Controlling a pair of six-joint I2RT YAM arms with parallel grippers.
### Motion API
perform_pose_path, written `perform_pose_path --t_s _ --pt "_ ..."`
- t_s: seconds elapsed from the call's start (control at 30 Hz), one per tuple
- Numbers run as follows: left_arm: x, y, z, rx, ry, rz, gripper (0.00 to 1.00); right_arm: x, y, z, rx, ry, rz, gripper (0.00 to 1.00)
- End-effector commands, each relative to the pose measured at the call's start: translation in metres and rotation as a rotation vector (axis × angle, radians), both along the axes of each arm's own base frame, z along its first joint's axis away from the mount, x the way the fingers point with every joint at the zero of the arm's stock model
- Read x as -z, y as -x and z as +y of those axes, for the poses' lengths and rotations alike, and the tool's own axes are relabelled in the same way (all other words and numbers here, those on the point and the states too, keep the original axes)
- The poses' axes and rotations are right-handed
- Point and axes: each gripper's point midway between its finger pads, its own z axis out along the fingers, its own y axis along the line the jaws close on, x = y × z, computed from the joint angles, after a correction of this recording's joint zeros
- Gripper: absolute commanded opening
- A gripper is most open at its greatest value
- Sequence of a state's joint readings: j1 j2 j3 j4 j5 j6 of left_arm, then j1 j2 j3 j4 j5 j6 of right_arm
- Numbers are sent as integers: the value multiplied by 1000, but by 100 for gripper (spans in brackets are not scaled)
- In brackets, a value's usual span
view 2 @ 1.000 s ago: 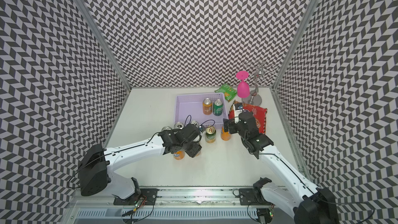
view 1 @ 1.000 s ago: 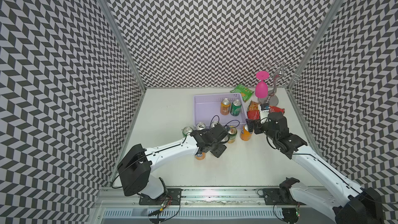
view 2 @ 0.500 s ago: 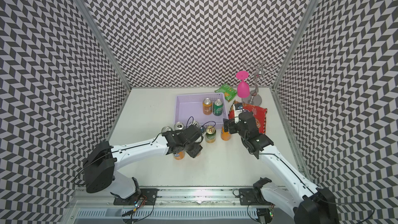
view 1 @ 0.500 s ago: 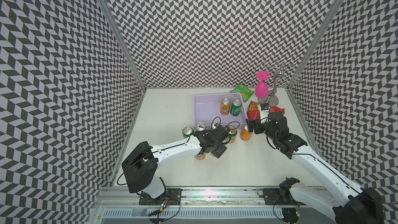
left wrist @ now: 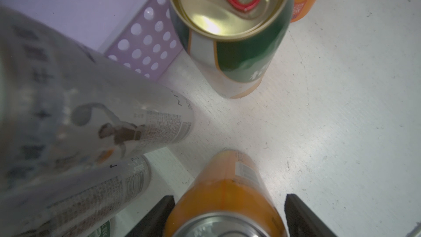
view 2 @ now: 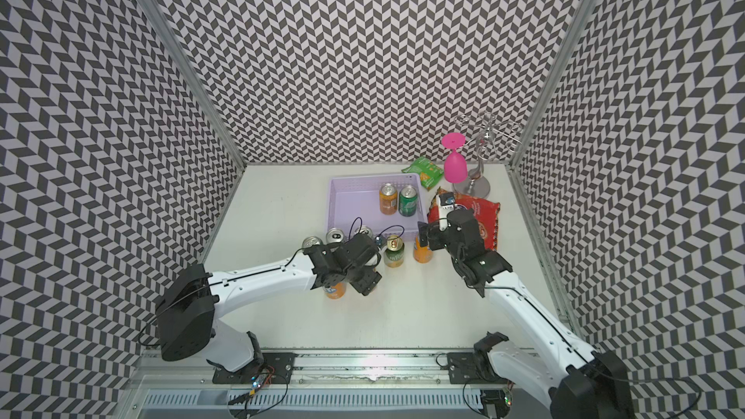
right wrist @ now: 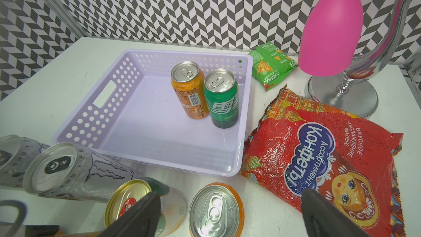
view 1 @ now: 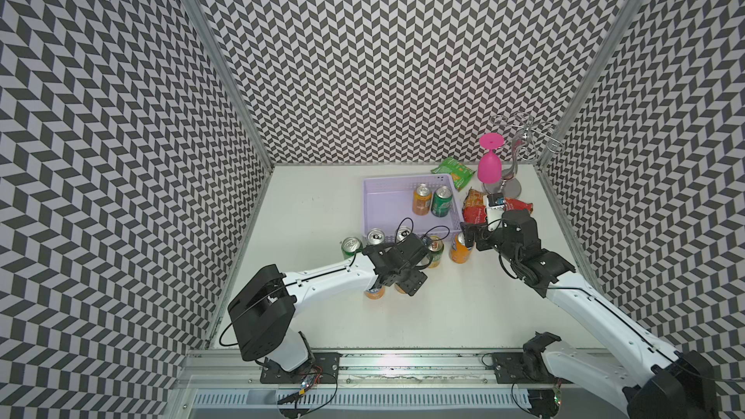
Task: Take out the drinks from the basket
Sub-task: Place the drink at the center of the board.
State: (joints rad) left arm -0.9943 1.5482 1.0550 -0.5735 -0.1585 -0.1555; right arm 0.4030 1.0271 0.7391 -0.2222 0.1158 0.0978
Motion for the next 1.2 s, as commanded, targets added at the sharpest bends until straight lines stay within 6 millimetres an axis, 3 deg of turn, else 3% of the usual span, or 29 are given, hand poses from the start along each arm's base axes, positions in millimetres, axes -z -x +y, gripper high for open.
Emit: perform_pose_path --t_s 0.0,0.27,0.47,0.83,1.17 --pt "-31 -3 -11 5 90 -36 82 -11 -6 1 4 -21 -44 100" --pt "-73 -5 -16 39 171 -93 88 -12 -8 6 -14 -28 -30 100" --pt "-105 -26 -5 21 226 -162 93 -20 -15 13 -35 -37 -27 100" --pt "-157 -83 61 -170 393 -312 99 -9 -56 35 -69 -24 -3 99" --pt "-184 -90 106 -300 486 -446 99 28 -111 56 -102 86 109 100"
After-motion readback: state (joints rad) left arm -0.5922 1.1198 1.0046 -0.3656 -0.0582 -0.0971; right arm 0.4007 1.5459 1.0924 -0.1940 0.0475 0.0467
